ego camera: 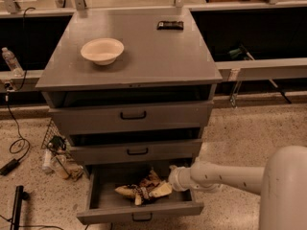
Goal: Place brown chip bag into bottom drawer
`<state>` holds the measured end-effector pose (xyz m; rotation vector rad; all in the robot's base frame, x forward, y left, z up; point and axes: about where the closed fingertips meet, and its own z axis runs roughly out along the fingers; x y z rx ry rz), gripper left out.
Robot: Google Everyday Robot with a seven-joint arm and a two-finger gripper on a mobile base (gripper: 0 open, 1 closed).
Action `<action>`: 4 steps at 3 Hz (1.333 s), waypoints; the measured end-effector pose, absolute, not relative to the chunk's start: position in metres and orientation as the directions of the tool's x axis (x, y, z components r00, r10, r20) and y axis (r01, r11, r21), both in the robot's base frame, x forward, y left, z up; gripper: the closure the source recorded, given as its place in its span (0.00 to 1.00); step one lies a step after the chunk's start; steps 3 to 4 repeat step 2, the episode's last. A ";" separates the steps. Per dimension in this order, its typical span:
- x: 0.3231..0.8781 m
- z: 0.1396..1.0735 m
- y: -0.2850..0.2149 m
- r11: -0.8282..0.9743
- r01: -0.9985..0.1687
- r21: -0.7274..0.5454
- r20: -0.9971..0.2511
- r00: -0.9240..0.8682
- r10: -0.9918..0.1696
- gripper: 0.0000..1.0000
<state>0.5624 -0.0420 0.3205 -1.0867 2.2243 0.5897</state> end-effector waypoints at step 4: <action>0.543 0.424 -0.089 0.665 -0.744 -0.064 -0.683 -0.453 -0.573 0.00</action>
Offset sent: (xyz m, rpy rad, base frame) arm -0.0039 -0.0385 0.0702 -0.0629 -0.1043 -0.1275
